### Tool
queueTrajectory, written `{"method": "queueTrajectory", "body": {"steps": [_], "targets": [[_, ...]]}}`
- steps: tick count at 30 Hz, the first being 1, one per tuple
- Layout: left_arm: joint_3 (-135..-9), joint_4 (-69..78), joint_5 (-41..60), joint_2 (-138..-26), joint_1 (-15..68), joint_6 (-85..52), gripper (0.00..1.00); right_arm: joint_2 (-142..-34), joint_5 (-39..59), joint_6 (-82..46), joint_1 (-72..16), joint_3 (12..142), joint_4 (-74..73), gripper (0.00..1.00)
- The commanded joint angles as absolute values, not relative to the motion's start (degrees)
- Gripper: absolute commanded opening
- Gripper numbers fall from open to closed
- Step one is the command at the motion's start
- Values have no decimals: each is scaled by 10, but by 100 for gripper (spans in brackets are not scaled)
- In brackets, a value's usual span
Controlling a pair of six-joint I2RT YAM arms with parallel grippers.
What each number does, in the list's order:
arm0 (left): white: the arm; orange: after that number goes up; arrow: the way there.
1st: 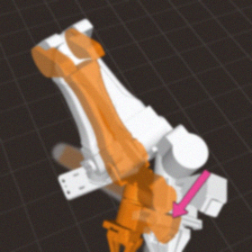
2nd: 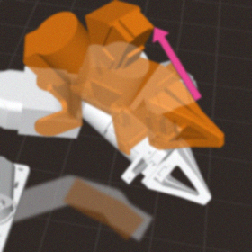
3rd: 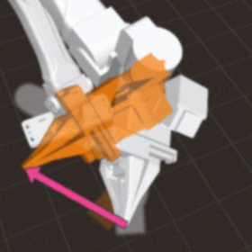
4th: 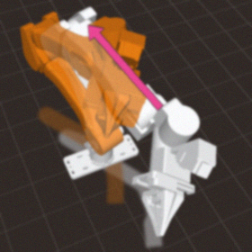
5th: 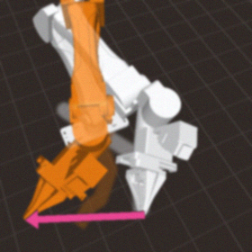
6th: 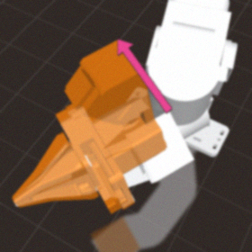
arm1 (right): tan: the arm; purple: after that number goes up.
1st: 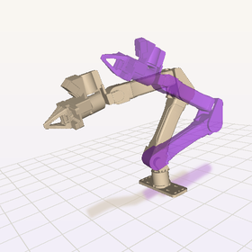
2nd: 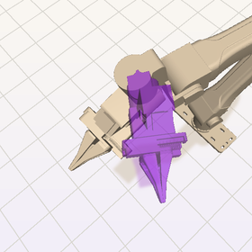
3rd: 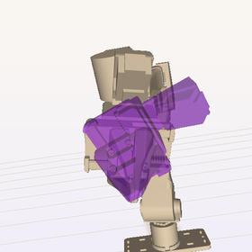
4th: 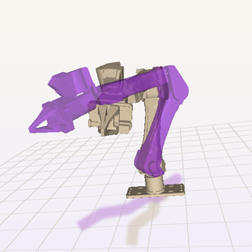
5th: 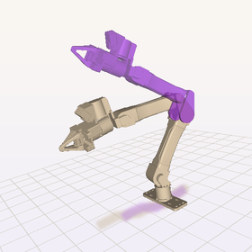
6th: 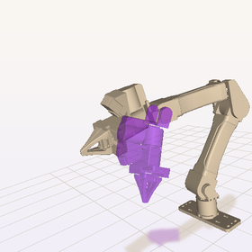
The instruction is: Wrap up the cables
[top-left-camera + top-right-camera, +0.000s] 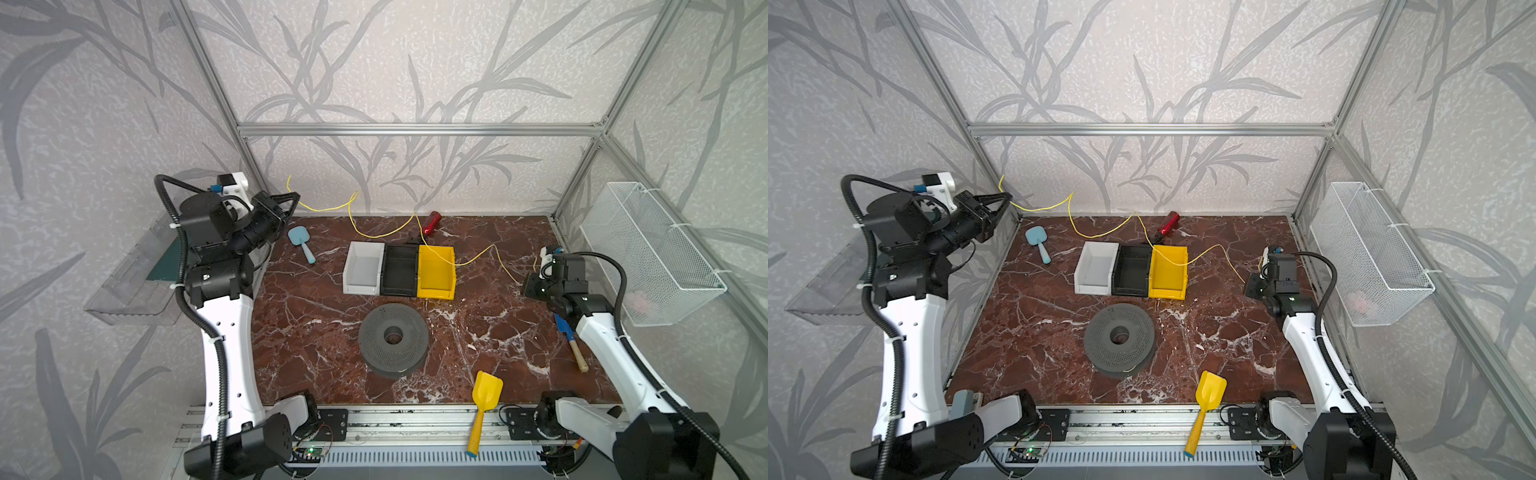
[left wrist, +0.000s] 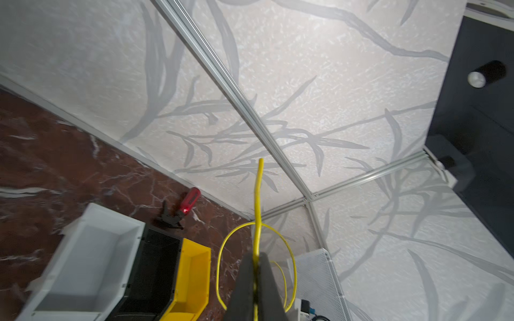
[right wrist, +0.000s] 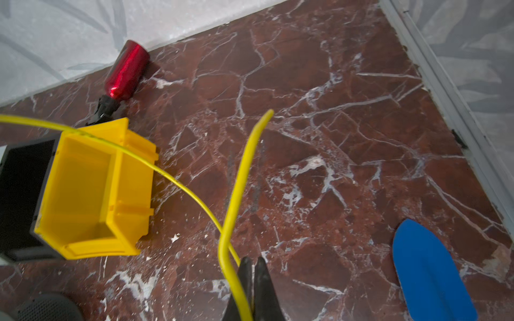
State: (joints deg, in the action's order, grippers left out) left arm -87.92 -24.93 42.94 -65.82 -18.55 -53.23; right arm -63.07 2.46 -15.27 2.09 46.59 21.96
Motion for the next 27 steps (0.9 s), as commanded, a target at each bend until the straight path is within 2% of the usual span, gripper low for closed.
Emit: {"method": "queueTrajectory", "body": {"steps": [1, 4, 5, 6, 11, 12, 16, 20, 22, 27], "targets": [[-933, -420, 242, -627, -193, -439, 0, -656, 27, -150, 77, 435, 168, 0], [-976, -470, 132, -618, -193, -429, 0, -684, 58, -150, 133, 402, 120, 0], [-991, -480, 102, -616, -193, -429, 0, -700, 71, -262, 152, 391, 103, 0], [-1008, -490, 74, -616, -193, -429, 0, -714, 85, -281, 170, 384, 89, 0], [-1120, -550, -26, -644, -194, -411, 0, -804, 97, -286, 225, 402, 78, 0], [-1140, -551, -34, -650, -194, -406, 0, -825, 128, -290, 244, 410, 78, 0], [-1168, -544, 35, -676, -192, -412, 0, -838, 175, -275, 244, 412, 67, 0], [-1131, -507, 129, -682, -147, -423, 0, -818, 210, -253, 196, 417, 77, 0], [-1123, -502, 140, -685, -111, -418, 0, -806, 231, -249, 170, 421, 82, 7], [-1097, -467, 183, -684, -45, -431, 0, -791, 277, -203, 86, 466, 130, 39]]}}
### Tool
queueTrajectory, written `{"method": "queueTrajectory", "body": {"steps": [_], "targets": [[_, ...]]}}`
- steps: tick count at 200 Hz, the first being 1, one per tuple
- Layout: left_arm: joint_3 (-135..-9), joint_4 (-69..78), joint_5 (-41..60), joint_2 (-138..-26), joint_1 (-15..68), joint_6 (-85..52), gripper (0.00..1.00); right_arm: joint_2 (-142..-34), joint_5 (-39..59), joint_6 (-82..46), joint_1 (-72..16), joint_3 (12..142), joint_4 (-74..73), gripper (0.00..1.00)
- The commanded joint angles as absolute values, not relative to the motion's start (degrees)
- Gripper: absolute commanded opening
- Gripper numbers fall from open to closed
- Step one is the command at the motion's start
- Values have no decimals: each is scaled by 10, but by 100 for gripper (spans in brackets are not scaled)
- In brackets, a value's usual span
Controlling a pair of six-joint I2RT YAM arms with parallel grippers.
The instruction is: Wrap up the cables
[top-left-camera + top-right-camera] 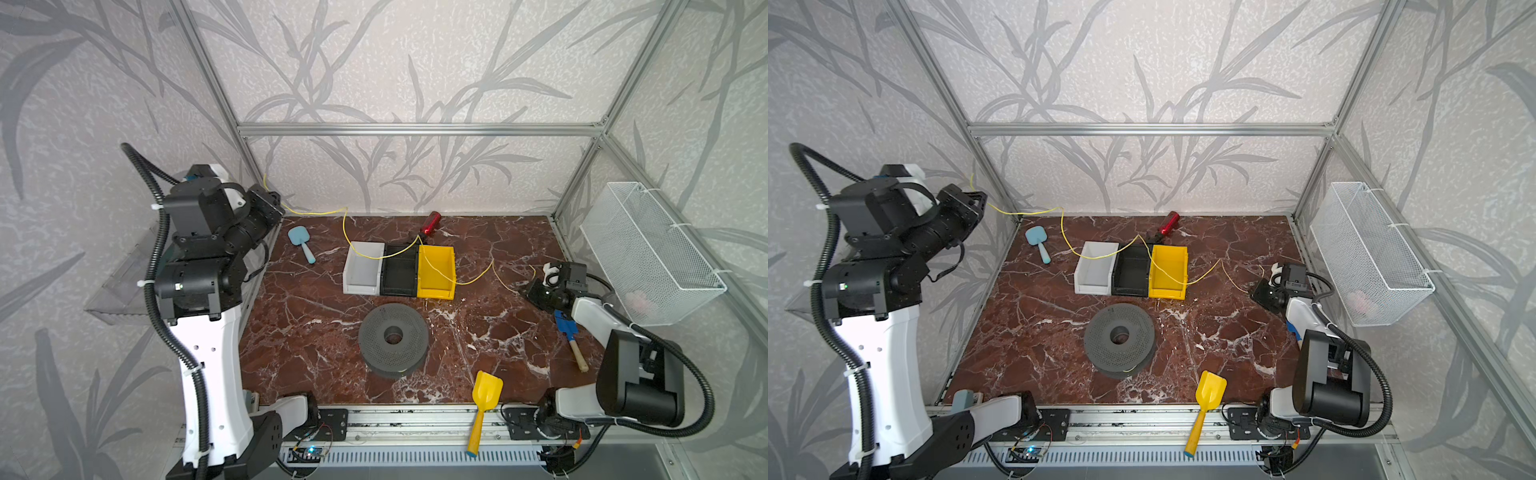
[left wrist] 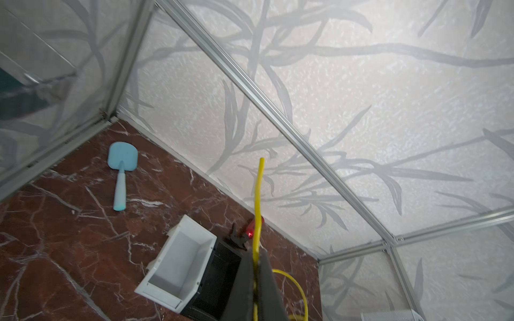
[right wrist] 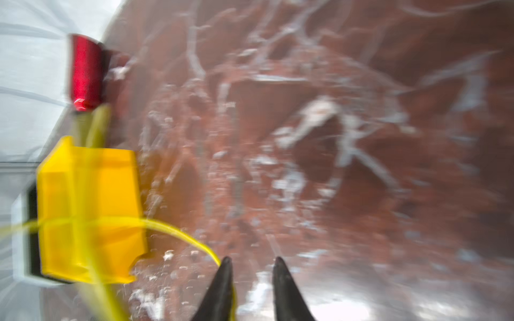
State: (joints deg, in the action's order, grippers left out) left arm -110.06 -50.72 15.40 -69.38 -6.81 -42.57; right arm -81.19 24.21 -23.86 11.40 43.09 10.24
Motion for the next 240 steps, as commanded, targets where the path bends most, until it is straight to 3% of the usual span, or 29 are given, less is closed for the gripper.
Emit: {"method": "queueTrajectory", "body": {"steps": [1, 31, 51, 104, 123, 152, 203, 240], "targets": [[-1088, -457, 187, -682, -35, -436, 0, -788, 287, -199, 77, 473, 140, 45], [-955, -319, 229, -647, 16, -510, 0, -738, 311, -191, 57, 482, 158, 68], [-916, -307, 201, -640, 57, -510, 0, -695, 308, -183, 57, 495, 183, 76], [-950, -313, 219, -665, 86, -503, 0, -599, 356, -165, 26, 555, 170, 80], [-973, -319, 239, -677, 93, -496, 0, -617, 393, -184, -5, 606, 169, 81], [-980, -322, 248, -677, 114, -472, 0, -682, 501, -315, -61, 670, 99, 83], [-919, -285, 240, -649, 129, -459, 0, -737, 464, -398, -206, 706, 99, 85], [-919, -287, 251, -657, 129, -449, 0, -719, 402, -407, -231, 651, 85, 80]]}}
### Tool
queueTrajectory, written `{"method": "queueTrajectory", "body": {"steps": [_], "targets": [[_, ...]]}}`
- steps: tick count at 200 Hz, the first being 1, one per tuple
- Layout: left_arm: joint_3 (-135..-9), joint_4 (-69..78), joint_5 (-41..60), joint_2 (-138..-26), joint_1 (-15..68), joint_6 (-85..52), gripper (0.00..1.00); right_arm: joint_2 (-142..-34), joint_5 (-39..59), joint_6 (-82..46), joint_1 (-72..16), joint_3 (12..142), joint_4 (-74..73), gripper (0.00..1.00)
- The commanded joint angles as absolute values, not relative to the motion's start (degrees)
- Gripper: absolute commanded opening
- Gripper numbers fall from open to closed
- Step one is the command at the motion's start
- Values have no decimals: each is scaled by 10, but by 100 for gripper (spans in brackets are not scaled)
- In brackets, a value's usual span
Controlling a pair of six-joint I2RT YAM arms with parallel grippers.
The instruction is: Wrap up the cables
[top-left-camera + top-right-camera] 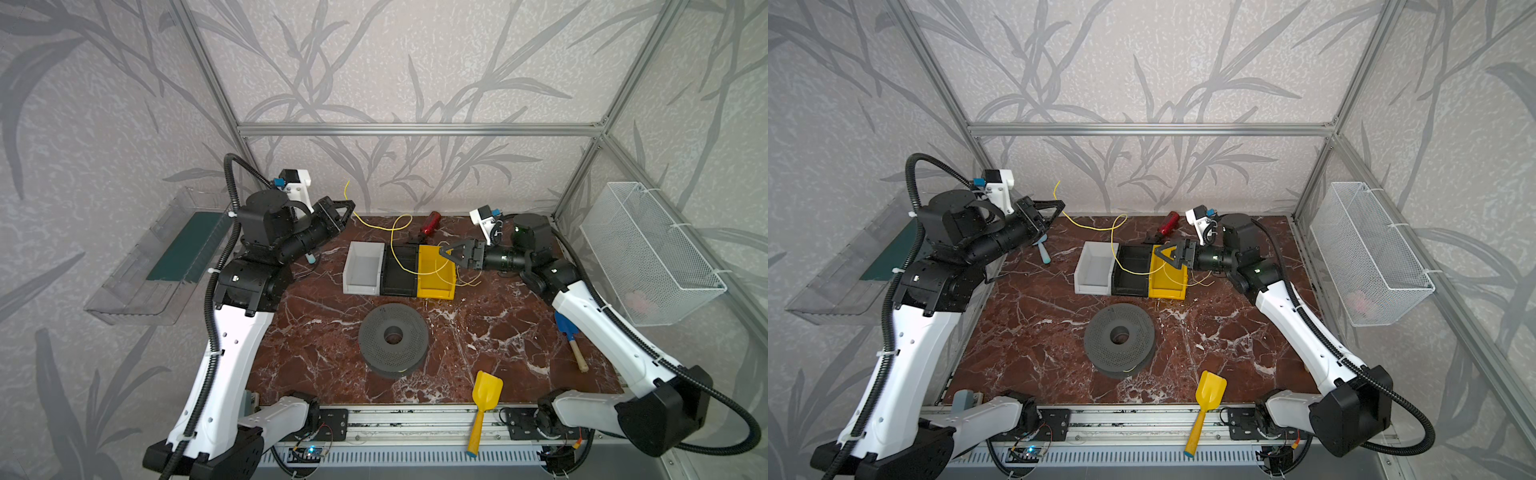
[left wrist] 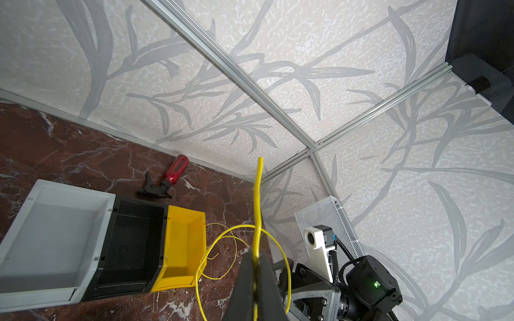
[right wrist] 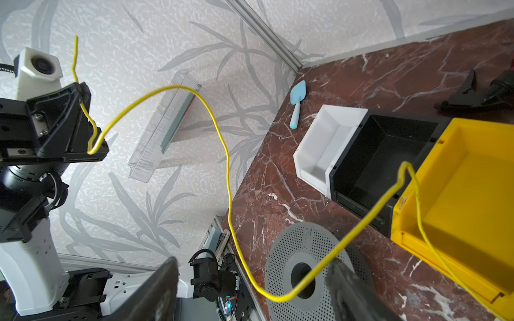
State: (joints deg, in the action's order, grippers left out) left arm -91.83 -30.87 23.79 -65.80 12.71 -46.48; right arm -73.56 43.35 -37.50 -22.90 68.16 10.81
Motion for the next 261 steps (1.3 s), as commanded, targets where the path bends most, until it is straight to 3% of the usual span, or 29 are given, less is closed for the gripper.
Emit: {"method": "queueTrajectory", "body": {"steps": [1, 28, 74, 99, 111, 144, 178, 219, 261], "targets": [[-920, -287, 251, -657, 129, -448, 0, -719, 402, -410, -231, 650, 83, 80], [-921, -290, 254, -660, 129, -439, 0, -737, 398, -422, -251, 650, 75, 68], [-914, -274, 273, -665, 129, -435, 0, -742, 369, -430, -258, 630, 55, 67], [-908, -270, 274, -660, 129, -435, 0, -757, 361, -448, -261, 631, 29, 56], [-912, -277, 272, -659, 130, -432, 0, -756, 349, -448, -262, 628, 26, 46], [-939, -309, 268, -669, 129, -418, 0, -728, 290, -436, -256, 621, 63, 0], [-995, -374, 213, -685, 127, -400, 0, -676, 263, -430, -205, 582, 96, 0], [-996, -381, 34, -650, 120, -423, 0, -603, 253, -442, -106, 493, 118, 0], [-977, -356, -142, -601, 118, -426, 0, -593, 240, -444, -74, 437, 116, 0]]}}
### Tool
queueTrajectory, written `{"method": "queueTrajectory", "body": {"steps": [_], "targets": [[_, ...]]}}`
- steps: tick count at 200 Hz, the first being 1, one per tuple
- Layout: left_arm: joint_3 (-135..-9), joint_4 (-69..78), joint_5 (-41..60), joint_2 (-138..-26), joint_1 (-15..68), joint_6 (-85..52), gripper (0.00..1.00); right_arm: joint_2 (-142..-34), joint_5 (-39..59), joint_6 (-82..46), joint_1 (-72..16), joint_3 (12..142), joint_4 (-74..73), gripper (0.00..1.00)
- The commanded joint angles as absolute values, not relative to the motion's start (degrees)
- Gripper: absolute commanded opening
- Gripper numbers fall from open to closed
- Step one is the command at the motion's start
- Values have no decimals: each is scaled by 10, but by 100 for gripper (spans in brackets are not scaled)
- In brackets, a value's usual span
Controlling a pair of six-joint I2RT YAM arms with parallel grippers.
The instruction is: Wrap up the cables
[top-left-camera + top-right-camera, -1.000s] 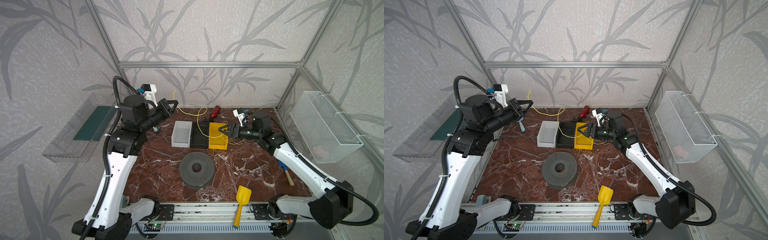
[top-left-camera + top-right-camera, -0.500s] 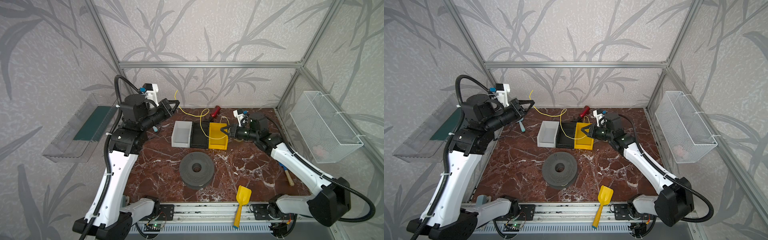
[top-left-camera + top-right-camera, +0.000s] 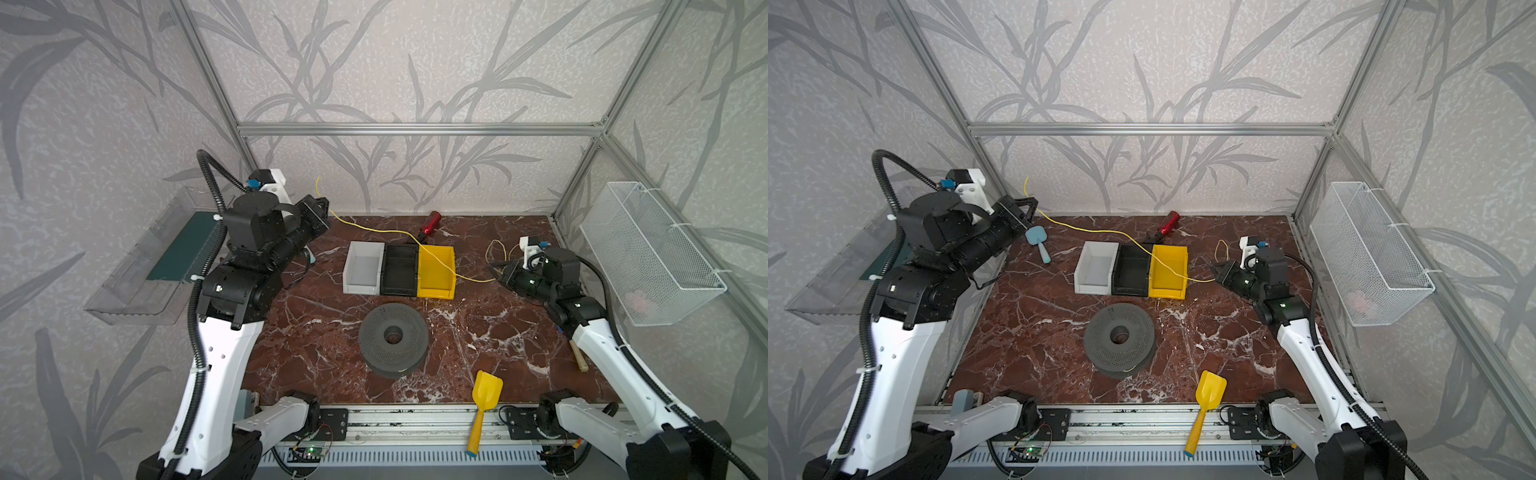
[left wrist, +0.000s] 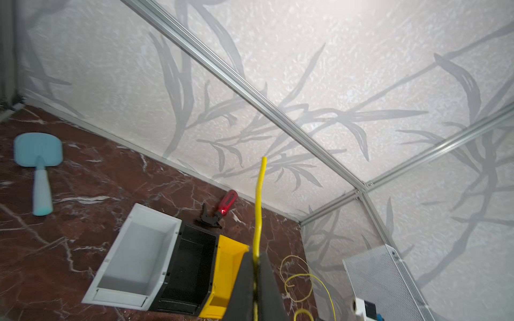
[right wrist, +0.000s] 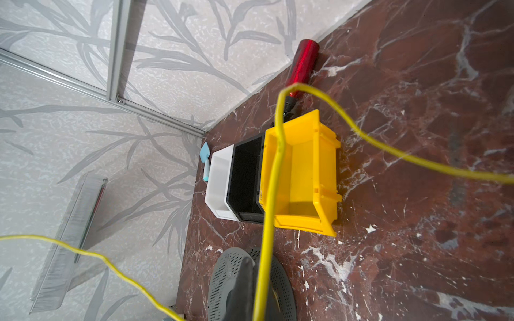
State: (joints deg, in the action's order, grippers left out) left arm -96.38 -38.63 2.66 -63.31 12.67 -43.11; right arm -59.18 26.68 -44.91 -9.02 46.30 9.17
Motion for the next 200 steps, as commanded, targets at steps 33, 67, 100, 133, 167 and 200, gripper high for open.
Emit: {"method": "queueTrajectory", "body": {"steps": [33, 67, 100, 133, 167, 200], "targets": [[-1063, -420, -169, -634, 117, -358, 0, -590, 214, -433, -64, 425, 126, 0], [-1116, -464, -187, -663, 116, -307, 0, -578, 194, -421, -43, 403, 132, 0], [-1078, -425, -157, -668, 116, -309, 0, -585, 223, -429, -41, 403, 126, 0], [-1000, -336, -79, -680, 116, -348, 0, -578, 266, -453, -47, 434, 125, 0], [-975, -330, -98, -727, 117, -397, 0, -548, 244, -430, -82, 521, 214, 0], [-961, -349, -122, -739, 117, -408, 0, -503, 206, -415, -101, 559, 283, 0]]}}
